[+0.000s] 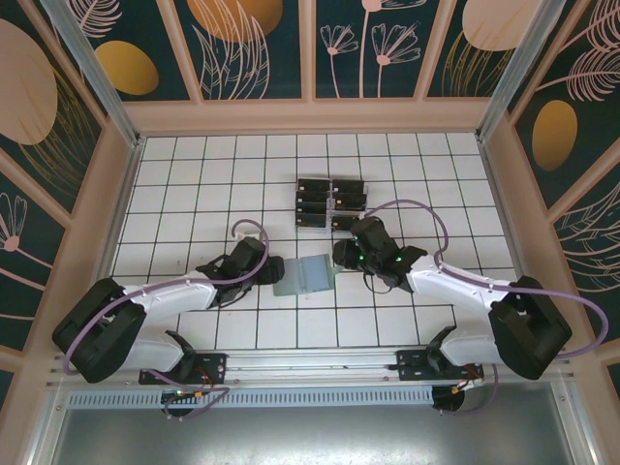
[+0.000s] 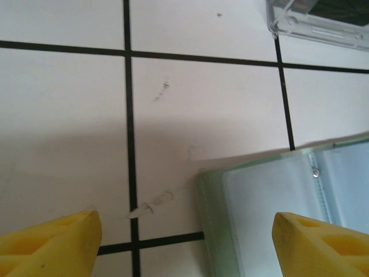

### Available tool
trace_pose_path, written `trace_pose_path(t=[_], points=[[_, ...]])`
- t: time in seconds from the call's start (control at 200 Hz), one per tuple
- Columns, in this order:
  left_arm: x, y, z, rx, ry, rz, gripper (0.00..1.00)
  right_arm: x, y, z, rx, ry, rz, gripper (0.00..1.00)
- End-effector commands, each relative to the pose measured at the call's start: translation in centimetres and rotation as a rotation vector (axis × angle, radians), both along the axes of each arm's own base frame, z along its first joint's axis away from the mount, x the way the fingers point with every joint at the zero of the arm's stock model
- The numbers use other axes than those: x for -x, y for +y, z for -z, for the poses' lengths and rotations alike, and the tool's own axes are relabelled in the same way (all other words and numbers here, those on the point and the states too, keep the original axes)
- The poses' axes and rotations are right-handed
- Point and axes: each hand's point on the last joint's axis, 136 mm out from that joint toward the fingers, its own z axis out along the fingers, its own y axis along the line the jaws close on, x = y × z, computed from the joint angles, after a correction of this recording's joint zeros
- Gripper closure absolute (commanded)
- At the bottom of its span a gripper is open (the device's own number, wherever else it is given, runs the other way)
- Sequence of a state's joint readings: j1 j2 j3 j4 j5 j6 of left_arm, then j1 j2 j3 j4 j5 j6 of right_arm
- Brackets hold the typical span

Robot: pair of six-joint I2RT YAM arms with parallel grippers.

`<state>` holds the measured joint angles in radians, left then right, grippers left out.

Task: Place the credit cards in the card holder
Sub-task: Move the card holder to the center of the table, then flip over the card slot on the card holder.

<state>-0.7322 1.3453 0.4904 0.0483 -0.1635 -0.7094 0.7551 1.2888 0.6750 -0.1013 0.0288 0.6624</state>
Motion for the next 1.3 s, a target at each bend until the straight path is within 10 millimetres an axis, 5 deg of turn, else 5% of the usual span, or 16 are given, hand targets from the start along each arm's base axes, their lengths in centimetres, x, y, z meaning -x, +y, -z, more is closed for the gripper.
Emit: trace_pose_path(t=[0.0, 0.455, 1.056, 1.296], points=[[-0.1, -0.5, 0.0, -0.017, -0.007, -0.014, 0.23, -0.4, 1.5, -2.2, 0.0, -0.046, -0.053, 0.6], [0.8, 1.1, 3.3, -0.165, 0.046, -0.042, 0.23, -1.0, 7.3, 0.8, 0.052, 0.009, -0.244, 0.59], [0.7, 0.8, 4.0, -0.166, 0.047, -0.034, 0.23, -0.4, 7.0, 7.2, 0.133, 0.124, -0.263, 0.59], [0.7, 0.7, 4.2, -0.157, 0.05, -0.028, 0.23, 0.8, 8.5, 7.6, -0.001, 0.184, -0.277, 0.58]])
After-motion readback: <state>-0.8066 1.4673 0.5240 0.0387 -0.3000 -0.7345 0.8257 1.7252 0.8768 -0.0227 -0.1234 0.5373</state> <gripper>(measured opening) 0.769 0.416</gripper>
